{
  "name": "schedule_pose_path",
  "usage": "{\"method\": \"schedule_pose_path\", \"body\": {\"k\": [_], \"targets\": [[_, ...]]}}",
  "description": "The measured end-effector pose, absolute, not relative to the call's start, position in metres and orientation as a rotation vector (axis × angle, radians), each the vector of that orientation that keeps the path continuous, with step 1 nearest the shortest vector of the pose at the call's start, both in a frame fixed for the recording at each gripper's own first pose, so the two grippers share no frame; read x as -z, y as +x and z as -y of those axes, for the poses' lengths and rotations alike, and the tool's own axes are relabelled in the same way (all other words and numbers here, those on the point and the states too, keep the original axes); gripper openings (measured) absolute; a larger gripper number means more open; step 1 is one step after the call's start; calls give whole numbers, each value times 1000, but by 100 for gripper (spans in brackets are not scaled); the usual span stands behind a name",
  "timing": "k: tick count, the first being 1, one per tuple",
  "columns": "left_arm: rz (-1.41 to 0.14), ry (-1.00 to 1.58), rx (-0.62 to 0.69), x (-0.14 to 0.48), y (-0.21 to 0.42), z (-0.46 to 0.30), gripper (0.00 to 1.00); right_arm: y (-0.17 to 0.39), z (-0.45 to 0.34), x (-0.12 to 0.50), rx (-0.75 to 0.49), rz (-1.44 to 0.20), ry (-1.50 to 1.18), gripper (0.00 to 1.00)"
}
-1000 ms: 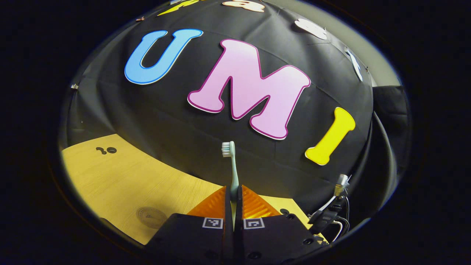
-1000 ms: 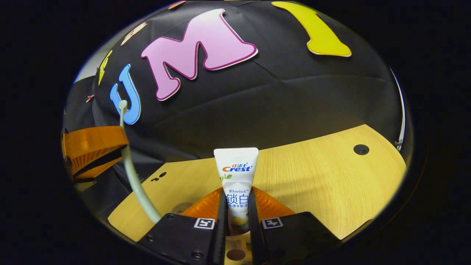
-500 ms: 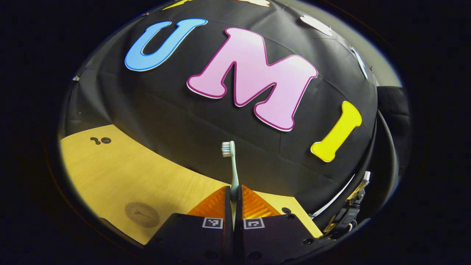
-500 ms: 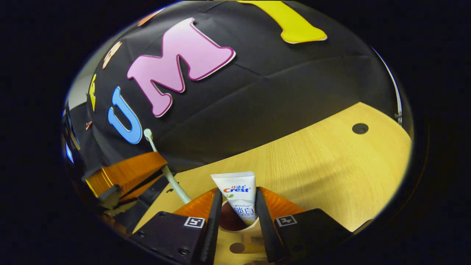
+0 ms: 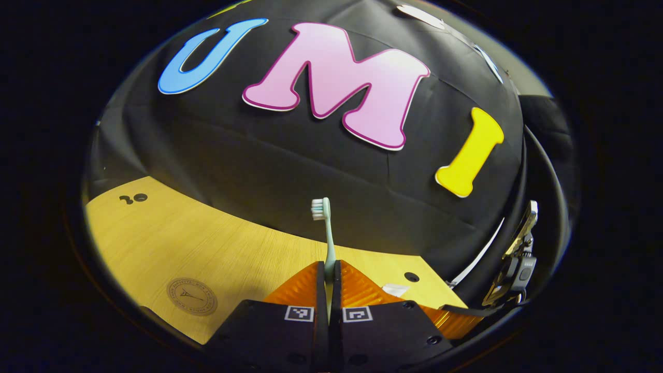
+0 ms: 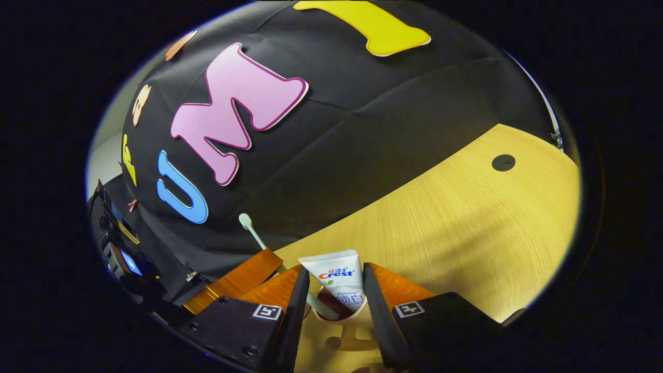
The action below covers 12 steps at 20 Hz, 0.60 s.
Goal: Put the toothbrush and toothpaste on the desktop into the cup, then pick up the cup and place it on the coaster on the desktop.
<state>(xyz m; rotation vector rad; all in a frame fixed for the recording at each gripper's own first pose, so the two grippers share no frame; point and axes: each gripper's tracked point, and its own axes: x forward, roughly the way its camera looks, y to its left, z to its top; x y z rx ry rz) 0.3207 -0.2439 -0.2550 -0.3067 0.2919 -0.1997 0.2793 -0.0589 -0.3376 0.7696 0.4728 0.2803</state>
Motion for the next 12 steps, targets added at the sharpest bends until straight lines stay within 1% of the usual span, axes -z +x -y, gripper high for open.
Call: {"method": "schedule_pose_path", "body": {"k": [4,6,8,9,10,11,12], "targets": [[-291,-240,190,264,322,244,6,280,58,338,-281,-467,758,64],[-277,-212,205,267,321,246,7,280,58,338,-283,-468,760,64],[-289,-175,221,278,312,248,13,280,58,338,-283,-465,754,64],[-303,-163,221,287,308,249,13,279,57,338,-284,-465,751,64],[-316,-157,222,293,305,249,18,279,57,338,-283,-464,745,64],[-320,-158,218,297,300,247,21,279,57,337,-285,-460,742,64],[-318,-169,223,298,297,247,27,279,57,336,-286,-455,741,64]]}}
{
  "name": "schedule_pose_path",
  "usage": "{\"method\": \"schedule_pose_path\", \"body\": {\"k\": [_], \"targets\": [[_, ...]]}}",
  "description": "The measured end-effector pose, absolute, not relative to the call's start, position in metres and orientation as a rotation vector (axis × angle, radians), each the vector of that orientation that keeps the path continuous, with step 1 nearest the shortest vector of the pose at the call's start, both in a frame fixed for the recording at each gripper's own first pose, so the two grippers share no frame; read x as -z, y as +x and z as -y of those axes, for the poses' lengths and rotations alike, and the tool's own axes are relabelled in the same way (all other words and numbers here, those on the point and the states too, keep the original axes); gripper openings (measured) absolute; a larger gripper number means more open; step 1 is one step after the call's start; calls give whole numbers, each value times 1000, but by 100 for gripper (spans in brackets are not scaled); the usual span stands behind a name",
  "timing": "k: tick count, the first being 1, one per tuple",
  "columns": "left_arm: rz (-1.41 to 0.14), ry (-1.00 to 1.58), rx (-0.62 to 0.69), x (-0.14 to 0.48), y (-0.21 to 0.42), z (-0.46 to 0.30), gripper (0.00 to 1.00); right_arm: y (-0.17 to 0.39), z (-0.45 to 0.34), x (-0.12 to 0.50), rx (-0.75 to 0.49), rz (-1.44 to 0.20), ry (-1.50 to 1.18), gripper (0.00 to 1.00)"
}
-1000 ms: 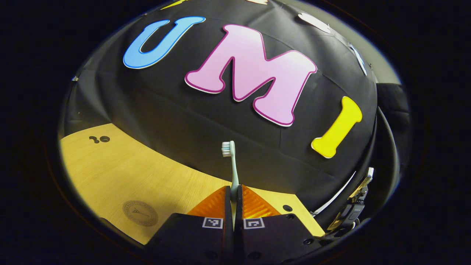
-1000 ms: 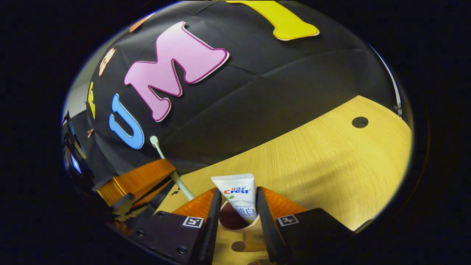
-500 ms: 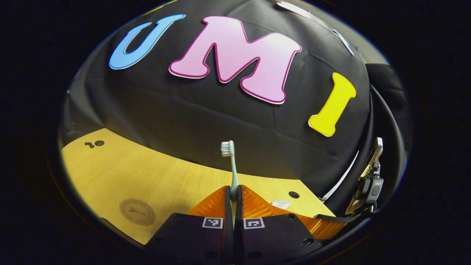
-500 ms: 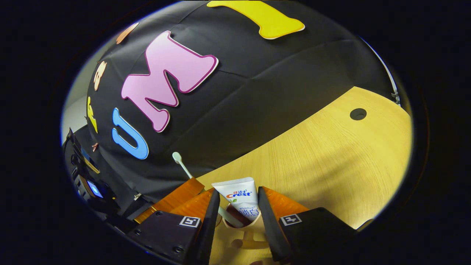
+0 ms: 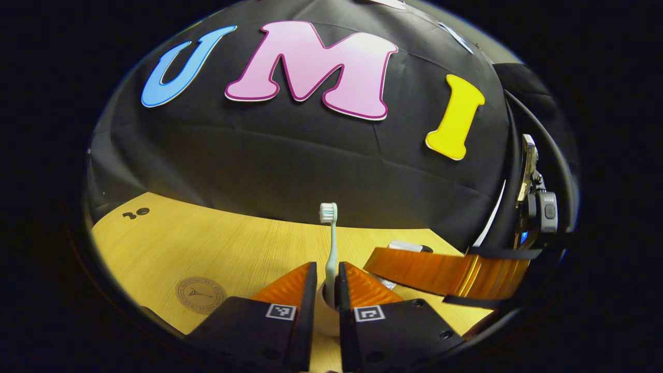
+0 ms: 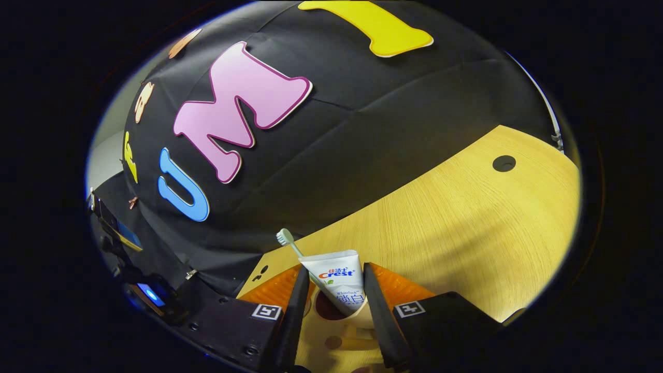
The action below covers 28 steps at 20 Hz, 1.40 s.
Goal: Put the toothbrush and toothpaste on the desktop into the cup, then pick up the cup and place it on the coaster on the desktop.
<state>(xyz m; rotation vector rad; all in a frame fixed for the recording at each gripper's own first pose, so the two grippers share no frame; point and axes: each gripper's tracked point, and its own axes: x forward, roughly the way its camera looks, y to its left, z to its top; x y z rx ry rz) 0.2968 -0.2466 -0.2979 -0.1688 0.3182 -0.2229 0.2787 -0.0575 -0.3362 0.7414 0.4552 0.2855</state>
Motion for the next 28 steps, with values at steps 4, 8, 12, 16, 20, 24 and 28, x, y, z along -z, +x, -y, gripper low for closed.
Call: {"method": "schedule_pose_path", "body": {"k": [4,8,12,16,20,24,28], "targets": [[-310,-194,196,295,279,232,77,277,59,329,-283,-432,732,74],[-314,-209,176,288,257,214,79,272,69,322,-245,-404,701,84],[-302,-223,150,270,224,186,81,255,82,321,-201,-435,646,88],[-317,-207,127,260,180,151,82,226,94,346,-151,-607,517,88],[-339,-147,103,257,141,111,82,204,85,360,-181,-802,417,89],[-356,-229,79,254,107,89,82,187,65,367,-209,-904,314,89],[-380,-252,62,262,79,71,82,192,45,378,-183,-968,253,89]]}}
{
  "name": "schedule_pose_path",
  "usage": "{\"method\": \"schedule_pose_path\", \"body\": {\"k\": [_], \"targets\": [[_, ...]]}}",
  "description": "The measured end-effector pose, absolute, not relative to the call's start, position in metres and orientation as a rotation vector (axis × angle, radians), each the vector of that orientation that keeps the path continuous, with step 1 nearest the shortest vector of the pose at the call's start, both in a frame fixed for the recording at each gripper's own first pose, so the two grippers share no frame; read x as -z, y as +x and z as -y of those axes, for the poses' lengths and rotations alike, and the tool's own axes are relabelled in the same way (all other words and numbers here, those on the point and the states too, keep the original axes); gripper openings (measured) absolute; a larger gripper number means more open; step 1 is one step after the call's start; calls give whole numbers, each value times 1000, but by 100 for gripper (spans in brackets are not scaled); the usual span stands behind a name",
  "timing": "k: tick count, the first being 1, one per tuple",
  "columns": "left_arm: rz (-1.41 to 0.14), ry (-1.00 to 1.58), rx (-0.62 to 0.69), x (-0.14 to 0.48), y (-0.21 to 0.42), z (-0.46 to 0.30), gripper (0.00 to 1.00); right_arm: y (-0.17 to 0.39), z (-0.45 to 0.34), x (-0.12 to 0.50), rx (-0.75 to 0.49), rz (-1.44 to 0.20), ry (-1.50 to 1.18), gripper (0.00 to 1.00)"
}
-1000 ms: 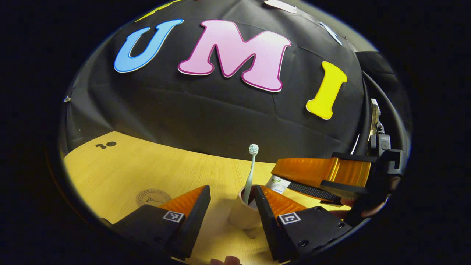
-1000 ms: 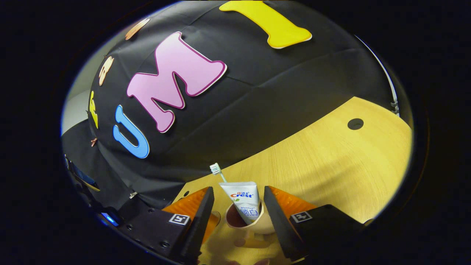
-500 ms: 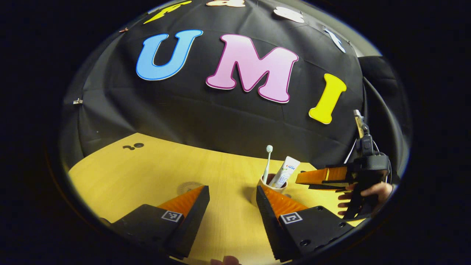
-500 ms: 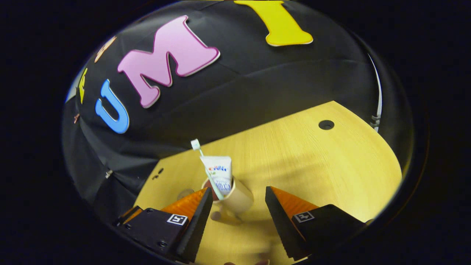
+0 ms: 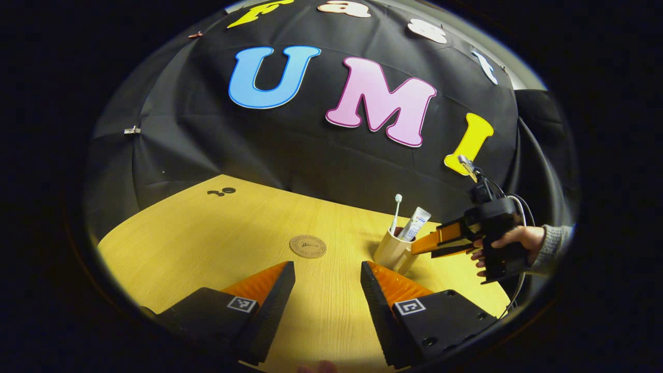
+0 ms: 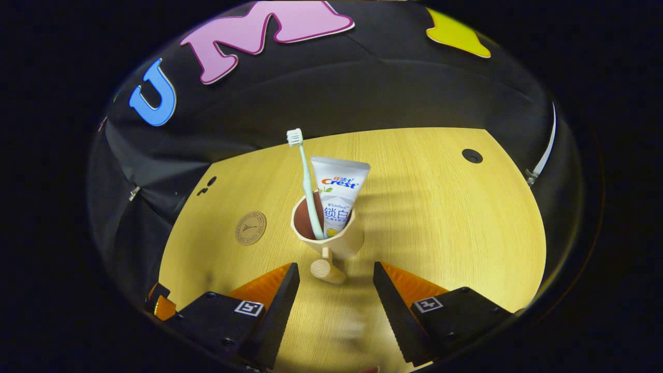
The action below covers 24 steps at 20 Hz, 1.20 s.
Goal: Put the toothbrush and toothpaste on the desktop into the cup, then pick up the cup and place it on the coaster on the desktop.
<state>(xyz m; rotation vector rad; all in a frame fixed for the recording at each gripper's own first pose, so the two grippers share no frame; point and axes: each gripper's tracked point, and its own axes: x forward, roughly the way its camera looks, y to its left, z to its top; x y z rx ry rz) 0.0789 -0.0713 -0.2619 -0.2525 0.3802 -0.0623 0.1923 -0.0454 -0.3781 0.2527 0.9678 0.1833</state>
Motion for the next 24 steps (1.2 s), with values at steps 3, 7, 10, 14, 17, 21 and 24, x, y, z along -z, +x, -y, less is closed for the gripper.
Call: {"method": "schedule_pose_path", "body": {"k": [3,7,10,14,17,21,24], "targets": [[-404,-300,64,267,67,64,82,201,32,385,-157,-995,215,87],[-404,-287,62,269,63,50,82,204,33,401,-114,-1038,55,75],[-396,-282,57,268,68,37,82,205,31,410,-104,-1066,0,69],[-399,-301,38,272,73,26,82,210,35,412,-78,-1053,-31,29],[-399,-302,39,273,76,24,82,212,35,411,-84,-1049,-35,25],[-390,-295,48,270,82,25,82,212,34,410,-114,-1032,-37,16],[-388,-293,50,270,85,25,82,212,33,404,-115,-1003,-36,16]]}}
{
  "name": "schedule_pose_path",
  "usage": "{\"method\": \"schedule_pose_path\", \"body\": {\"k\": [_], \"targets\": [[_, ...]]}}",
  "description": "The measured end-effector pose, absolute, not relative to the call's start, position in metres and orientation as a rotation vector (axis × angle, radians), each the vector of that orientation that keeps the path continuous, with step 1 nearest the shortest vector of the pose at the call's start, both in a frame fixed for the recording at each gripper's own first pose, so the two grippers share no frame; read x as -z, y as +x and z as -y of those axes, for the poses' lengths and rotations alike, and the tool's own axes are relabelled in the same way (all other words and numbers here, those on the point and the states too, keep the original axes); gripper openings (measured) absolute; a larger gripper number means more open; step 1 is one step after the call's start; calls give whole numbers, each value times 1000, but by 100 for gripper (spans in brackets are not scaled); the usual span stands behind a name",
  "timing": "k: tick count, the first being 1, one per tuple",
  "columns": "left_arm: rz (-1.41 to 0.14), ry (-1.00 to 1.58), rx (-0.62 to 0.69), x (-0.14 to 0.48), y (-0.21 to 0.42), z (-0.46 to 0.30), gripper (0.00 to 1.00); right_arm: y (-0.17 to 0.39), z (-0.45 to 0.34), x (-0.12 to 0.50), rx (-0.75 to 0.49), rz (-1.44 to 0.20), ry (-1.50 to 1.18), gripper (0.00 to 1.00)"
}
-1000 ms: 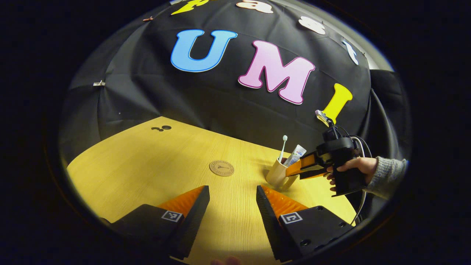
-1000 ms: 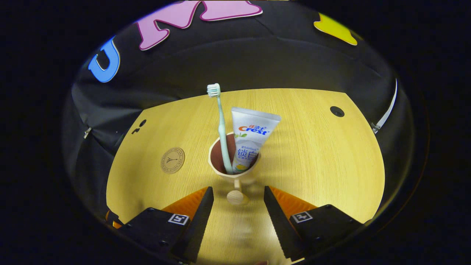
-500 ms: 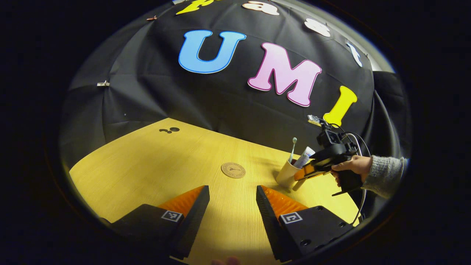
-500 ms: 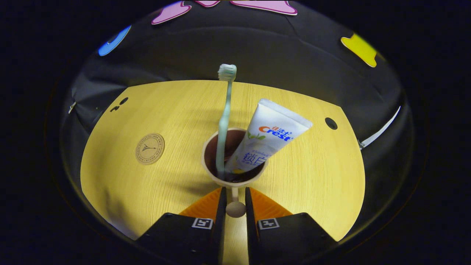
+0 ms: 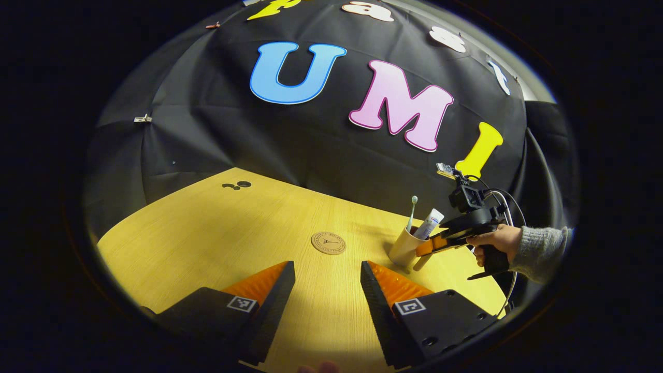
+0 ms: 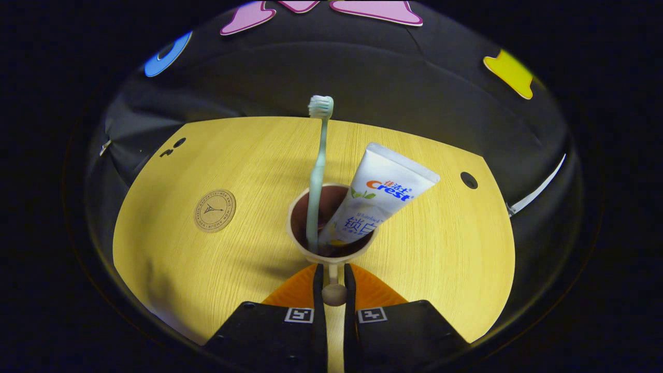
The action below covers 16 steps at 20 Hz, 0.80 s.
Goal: Put the toothbrush and toothpaste on the desktop into the cup, then pick up the cup and place it on the coaster on the desktop.
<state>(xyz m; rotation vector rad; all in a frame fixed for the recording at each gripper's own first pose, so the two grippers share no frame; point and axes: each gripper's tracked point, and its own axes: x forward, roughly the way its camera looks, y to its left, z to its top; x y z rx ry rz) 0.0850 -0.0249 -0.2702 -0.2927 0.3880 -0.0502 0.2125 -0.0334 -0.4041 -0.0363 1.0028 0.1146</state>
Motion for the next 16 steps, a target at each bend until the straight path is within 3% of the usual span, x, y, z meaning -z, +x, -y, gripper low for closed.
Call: {"method": "schedule_pose_path", "body": {"k": [16], "targets": [[-378,-294,40,266,86,19,82,206,36,398,-150,-1021,-23,16]]}}
